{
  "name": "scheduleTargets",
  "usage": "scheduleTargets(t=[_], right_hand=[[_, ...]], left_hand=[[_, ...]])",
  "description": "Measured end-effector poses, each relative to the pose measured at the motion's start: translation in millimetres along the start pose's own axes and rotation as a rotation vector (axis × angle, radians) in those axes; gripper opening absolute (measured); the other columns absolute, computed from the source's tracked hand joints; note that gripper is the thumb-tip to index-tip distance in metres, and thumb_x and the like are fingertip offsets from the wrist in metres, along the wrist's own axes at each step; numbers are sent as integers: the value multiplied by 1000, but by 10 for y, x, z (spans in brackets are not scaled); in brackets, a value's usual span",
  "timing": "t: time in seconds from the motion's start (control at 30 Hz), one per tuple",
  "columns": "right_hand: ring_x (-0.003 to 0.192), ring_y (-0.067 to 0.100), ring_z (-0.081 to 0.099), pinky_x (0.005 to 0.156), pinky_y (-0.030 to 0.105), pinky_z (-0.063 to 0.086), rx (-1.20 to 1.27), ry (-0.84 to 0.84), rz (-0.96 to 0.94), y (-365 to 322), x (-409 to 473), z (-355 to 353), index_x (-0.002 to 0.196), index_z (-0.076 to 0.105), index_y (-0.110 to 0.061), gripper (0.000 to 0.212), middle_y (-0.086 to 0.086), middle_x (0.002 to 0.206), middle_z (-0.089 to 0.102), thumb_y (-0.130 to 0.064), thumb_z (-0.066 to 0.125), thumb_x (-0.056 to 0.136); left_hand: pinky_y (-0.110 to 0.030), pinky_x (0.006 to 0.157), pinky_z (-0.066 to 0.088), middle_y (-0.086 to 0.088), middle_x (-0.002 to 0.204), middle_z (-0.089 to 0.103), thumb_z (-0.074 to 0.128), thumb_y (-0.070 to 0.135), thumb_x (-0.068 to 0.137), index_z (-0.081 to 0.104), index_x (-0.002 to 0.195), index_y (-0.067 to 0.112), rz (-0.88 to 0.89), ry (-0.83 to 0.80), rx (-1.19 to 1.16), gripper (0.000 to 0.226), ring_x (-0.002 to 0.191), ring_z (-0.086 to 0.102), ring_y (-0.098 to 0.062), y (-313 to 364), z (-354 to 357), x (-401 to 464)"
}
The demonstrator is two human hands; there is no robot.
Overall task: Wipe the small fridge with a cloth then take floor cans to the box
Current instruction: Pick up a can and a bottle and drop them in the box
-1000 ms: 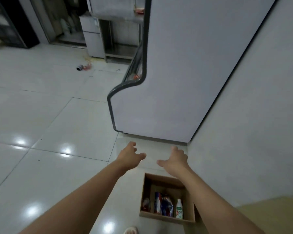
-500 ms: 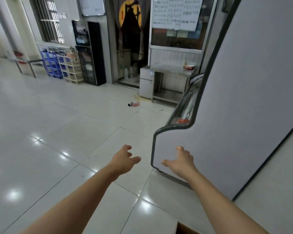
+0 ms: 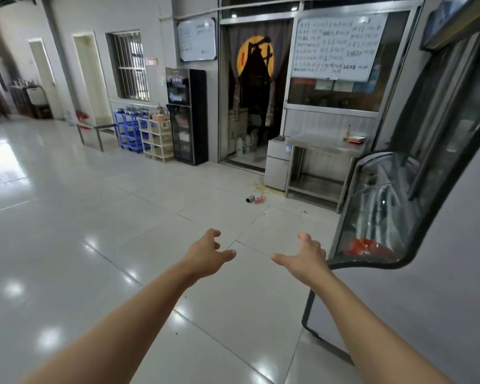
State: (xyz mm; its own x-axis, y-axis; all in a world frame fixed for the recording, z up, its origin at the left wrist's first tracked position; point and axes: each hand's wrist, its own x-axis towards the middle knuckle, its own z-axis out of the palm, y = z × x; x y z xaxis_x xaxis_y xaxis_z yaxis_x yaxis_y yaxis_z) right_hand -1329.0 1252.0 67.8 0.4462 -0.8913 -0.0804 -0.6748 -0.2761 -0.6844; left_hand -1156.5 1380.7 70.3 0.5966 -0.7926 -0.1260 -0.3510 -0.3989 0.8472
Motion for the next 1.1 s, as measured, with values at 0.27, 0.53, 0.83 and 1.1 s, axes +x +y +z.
scheduleTargets(t=[0.27, 0.53, 0.83, 1.1], right_hand=[[137, 27, 21, 108, 41, 30, 39, 0, -42, -646, 963, 440, 147, 17, -17, 91, 8, 148, 24, -46, 69, 78], [137, 26, 18, 105, 40, 31, 91, -13, -45, -1041, 2614, 785, 147, 17, -16, 91, 7, 148, 24, -44, 68, 77], [138, 26, 17, 106, 42, 30, 110, -20, -61, -1587, 4335, 987, 147, 18, -19, 89, 8, 149, 23, -44, 69, 77], [135, 27, 26, 107, 40, 34, 114, 26, -6, -2118, 5870, 1403, 144, 24, -18, 86, 8, 145, 28, -39, 72, 76]], left_hand=[[-29, 82, 43, -6, 132, 49, 65, 37, 84, 31, 139, 22, 1, -1, -50, 66, 106, 52, -19, -190, -587, 1083], [-28, 82, 43, -5, 134, 47, 63, 40, 85, 29, 140, 23, 1, 28, -40, 68, 106, 52, -18, -105, -819, 2646], [-29, 83, 44, -4, 130, 48, 64, 39, 84, 30, 139, 23, -9, 45, -72, 66, 108, 53, -18, -41, -1184, 4317], [-29, 84, 45, -2, 123, 50, 63, 38, 84, 33, 138, 23, 43, 14, -64, 63, 106, 53, -18, -197, -1768, 6148]])
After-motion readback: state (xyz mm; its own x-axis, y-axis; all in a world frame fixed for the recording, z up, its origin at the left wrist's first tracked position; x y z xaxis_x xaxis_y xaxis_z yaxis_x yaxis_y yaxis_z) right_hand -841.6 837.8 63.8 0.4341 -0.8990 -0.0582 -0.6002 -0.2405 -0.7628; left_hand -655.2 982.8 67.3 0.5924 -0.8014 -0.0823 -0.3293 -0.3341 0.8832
